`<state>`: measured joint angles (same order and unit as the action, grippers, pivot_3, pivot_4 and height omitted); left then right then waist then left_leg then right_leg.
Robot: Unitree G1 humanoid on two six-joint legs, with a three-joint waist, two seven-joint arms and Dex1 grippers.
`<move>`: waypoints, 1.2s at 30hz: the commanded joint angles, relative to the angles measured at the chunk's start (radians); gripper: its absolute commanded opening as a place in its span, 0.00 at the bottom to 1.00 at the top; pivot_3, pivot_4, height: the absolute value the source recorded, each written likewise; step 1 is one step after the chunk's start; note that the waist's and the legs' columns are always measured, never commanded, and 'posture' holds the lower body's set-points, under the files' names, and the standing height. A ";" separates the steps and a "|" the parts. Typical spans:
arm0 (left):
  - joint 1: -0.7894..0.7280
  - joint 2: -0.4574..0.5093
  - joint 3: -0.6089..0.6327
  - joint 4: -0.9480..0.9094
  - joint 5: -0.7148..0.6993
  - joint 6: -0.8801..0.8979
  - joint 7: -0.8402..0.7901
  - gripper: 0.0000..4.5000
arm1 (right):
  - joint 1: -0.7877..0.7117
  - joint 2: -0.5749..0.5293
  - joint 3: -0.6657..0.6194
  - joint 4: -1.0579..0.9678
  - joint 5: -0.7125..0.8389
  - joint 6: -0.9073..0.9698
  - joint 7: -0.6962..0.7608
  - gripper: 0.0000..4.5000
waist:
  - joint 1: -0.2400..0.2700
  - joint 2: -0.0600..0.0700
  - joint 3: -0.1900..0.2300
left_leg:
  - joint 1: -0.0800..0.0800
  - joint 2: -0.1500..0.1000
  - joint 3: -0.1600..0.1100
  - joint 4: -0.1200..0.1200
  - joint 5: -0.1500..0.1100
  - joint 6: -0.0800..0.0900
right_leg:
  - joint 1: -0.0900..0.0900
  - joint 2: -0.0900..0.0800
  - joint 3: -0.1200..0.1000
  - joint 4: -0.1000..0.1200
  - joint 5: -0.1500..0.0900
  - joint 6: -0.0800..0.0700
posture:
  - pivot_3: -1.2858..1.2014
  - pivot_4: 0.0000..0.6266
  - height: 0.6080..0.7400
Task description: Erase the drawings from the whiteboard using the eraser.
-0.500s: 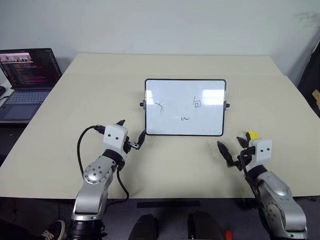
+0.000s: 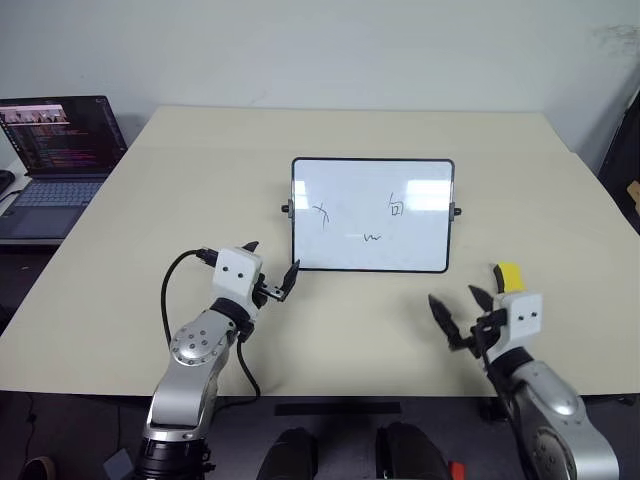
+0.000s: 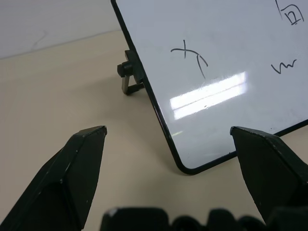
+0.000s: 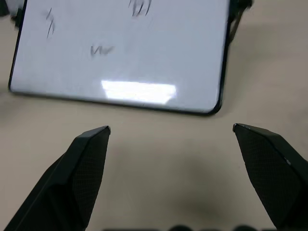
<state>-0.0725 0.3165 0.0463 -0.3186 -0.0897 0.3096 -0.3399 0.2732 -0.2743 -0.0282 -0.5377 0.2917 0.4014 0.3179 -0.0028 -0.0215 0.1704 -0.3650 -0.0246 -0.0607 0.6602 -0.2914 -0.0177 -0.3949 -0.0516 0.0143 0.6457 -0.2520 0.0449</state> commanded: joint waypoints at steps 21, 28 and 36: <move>-0.333 0.084 -0.097 0.103 -0.201 0.025 -0.379 1.00 | -0.035 0.011 0.015 -0.073 -0.128 -0.081 -0.059 0.99 | 0.002 -0.001 0.000 | 0.000 -0.002 0.001 0.001 0.000 0.000 | 0.000 0.001 -0.002 0.000 0.000 0.001 | 0.52 0.24 1.00; -0.454 0.156 -0.198 0.187 -0.233 0.020 -0.627 1.00 | -0.049 0.007 -0.061 -0.149 -0.084 0.056 -0.095 0.99 | -0.009 0.000 0.001 | 0.000 -0.001 0.002 0.000 0.000 0.000 | 0.000 0.003 -0.001 0.000 -0.001 0.001 | 0.52 0.24 1.00; -0.589 0.143 -0.267 0.364 -0.191 -0.065 -0.774 1.00 | -0.260 0.010 -0.172 -0.052 -0.079 0.244 -0.195 0.99 | -0.013 0.000 0.001 | 0.000 -0.001 0.002 0.001 -0.001 0.000 | 0.000 0.004 -0.001 0.001 0.000 0.001 | 0.52 0.24 1.00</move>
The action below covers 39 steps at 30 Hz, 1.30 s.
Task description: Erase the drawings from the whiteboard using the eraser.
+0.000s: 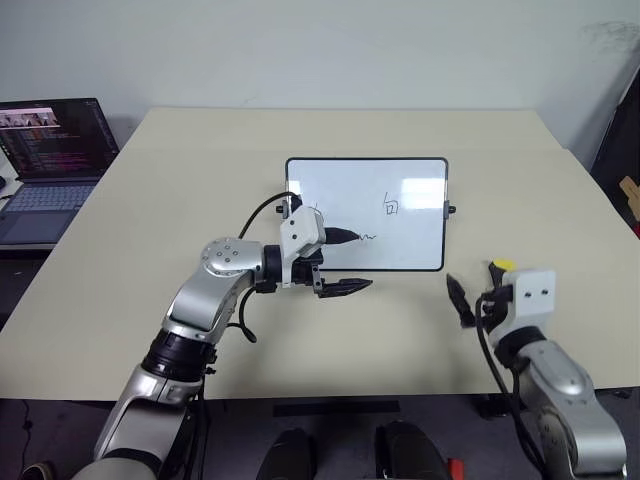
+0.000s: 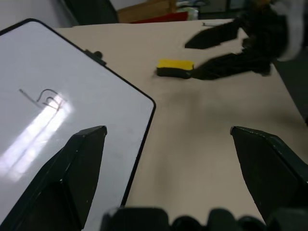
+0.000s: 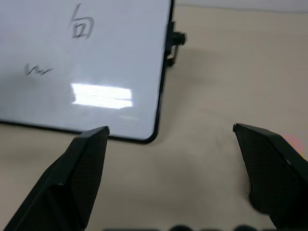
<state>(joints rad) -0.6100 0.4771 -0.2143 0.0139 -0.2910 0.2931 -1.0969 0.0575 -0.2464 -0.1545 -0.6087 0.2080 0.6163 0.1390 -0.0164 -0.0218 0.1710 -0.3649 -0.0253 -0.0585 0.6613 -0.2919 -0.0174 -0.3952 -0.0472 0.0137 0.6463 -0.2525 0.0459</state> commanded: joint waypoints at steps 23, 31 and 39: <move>-0.036 -0.063 -0.068 -0.030 0.059 -0.096 -0.044 1.00 | -0.294 -0.180 -0.192 0.499 0.040 0.067 0.064 0.99 | -0.010 0.000 0.000 | -0.001 0.000 0.004 0.000 -0.003 0.004 | -0.002 -0.001 0.002 0.001 0.000 0.001 | 0.52 0.24 1.00; -0.033 -0.059 -0.061 -0.022 0.069 -0.099 -0.038 1.00 | -0.317 -0.187 -0.175 0.556 0.037 0.059 0.074 0.55 | -0.011 0.000 0.000 | -0.001 0.000 0.004 0.000 -0.003 0.004 | -0.002 -0.001 0.002 0.001 0.000 0.001 | 0.52 0.24 1.00; -0.012 -0.047 -0.034 -0.027 0.062 -0.064 -0.002 1.00 | -0.328 -0.185 -0.149 0.555 0.022 0.043 0.076 0.25 | -0.011 0.000 0.000 | -0.001 0.000 0.004 0.000 -0.003 0.004 | -0.002 -0.001 0.003 0.001 0.000 0.001 | 0.52 0.24 1.00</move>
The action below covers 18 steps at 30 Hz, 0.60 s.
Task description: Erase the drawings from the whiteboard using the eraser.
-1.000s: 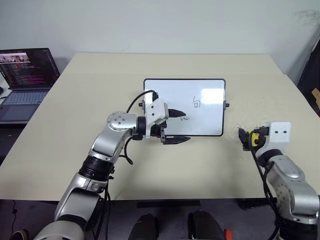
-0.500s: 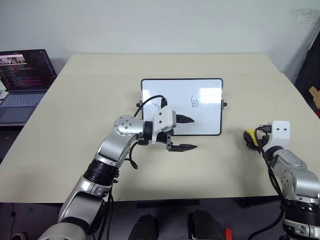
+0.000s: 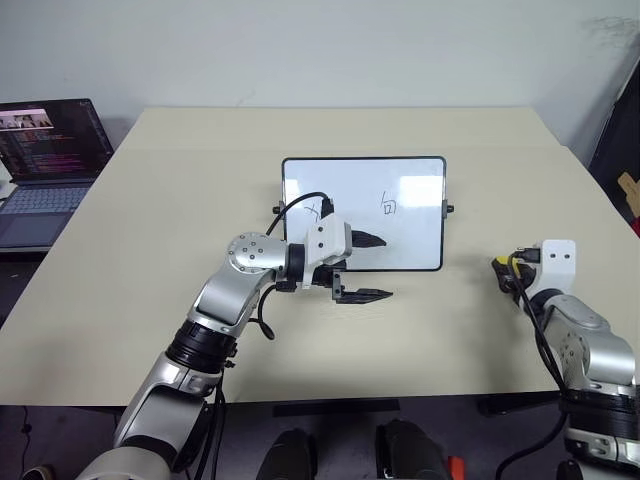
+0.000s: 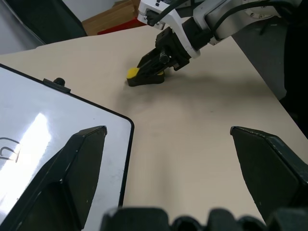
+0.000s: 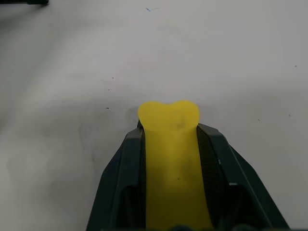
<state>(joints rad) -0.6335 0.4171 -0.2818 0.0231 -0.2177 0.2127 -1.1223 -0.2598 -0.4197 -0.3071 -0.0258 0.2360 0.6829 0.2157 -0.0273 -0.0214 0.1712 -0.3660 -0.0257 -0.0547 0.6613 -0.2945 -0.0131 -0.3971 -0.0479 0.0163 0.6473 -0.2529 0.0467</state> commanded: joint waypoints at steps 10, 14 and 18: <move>0.144 0.142 0.200 -0.174 -0.064 0.229 0.160 1.00 | 0.147 0.006 0.093 -0.392 0.009 -0.015 0.038 0.25 | -0.003 0.001 0.000 | -0.006 0.001 0.000 0.000 0.000 0.000 | -0.008 -0.002 0.001 0.002 0.000 0.000 | 0.52 0.24 1.00; 0.161 0.169 0.274 -0.198 -0.054 0.308 0.266 1.00 | 0.179 0.020 0.206 -0.529 0.003 -0.007 0.052 0.25 | -0.001 0.001 0.000 | -0.007 0.000 -0.001 0.001 0.000 0.000 | -0.008 -0.002 0.000 0.002 0.000 0.000 | 0.52 0.24 1.00; 0.144 0.178 0.322 -0.188 -0.024 0.378 0.388 1.00 | 0.085 0.046 0.373 -0.545 -0.043 -0.028 0.063 0.25 | -0.004 0.001 0.000 | -0.007 0.000 -0.001 0.002 0.000 0.000 | -0.008 -0.002 0.000 0.002 0.000 0.000 | 0.52 0.24 1.00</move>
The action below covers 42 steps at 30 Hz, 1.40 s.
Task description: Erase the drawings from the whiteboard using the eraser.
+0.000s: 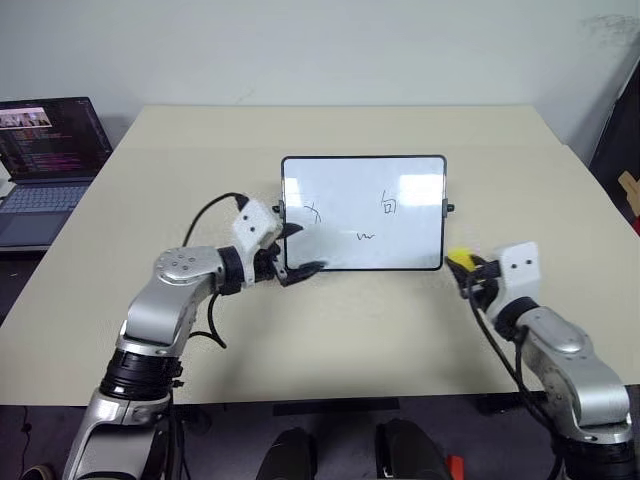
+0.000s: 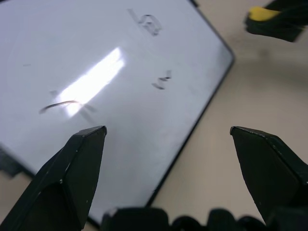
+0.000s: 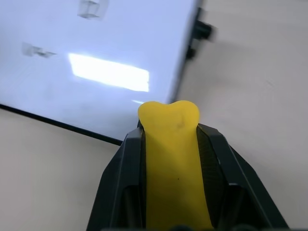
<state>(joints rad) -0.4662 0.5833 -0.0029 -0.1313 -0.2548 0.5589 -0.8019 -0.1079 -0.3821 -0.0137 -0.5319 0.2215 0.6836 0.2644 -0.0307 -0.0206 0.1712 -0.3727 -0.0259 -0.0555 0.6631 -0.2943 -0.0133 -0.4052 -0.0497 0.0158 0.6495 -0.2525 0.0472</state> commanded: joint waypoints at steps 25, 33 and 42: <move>-0.102 0.017 0.020 0.043 0.029 0.110 0.158 1.00 | -0.880 0.305 0.441 1.016 -0.423 -0.537 0.067 0.25 | -0.004 0.000 0.000 | -0.013 -0.002 0.001 0.000 0.003 -0.006 | -0.016 -0.004 0.000 0.002 0.001 -0.001 | 0.52 0.24 1.00; -0.106 0.007 0.011 0.039 0.019 0.107 0.143 1.00 | -0.819 0.255 0.446 1.064 -0.488 -0.503 0.149 0.25 | -0.003 -0.001 0.000 | -0.012 -0.003 0.002 0.001 0.004 -0.007 | -0.016 -0.004 0.001 0.008 0.000 -0.001 | 0.52 0.24 1.00; -0.129 -0.005 0.005 0.060 0.006 0.090 0.118 1.00 | -0.696 0.196 0.479 0.958 -0.522 -0.408 0.259 0.25 | -0.002 -0.001 -0.001 | -0.005 -0.005 0.000 0.004 0.005 -0.006 | -0.013 -0.004 0.001 0.016 0.002 -0.002 | 0.52 0.24 1.00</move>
<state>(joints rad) -0.5699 0.5773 0.0025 -0.0633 -0.2425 0.6710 -0.6733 -0.8288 -0.1632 0.4553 0.4028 -0.2700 0.2224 0.5039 -0.0327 -0.0219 0.1700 -0.3758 -0.0304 -0.0553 0.6665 -0.2887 -0.0193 -0.4158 -0.0531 0.0165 0.6660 -0.2501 0.0442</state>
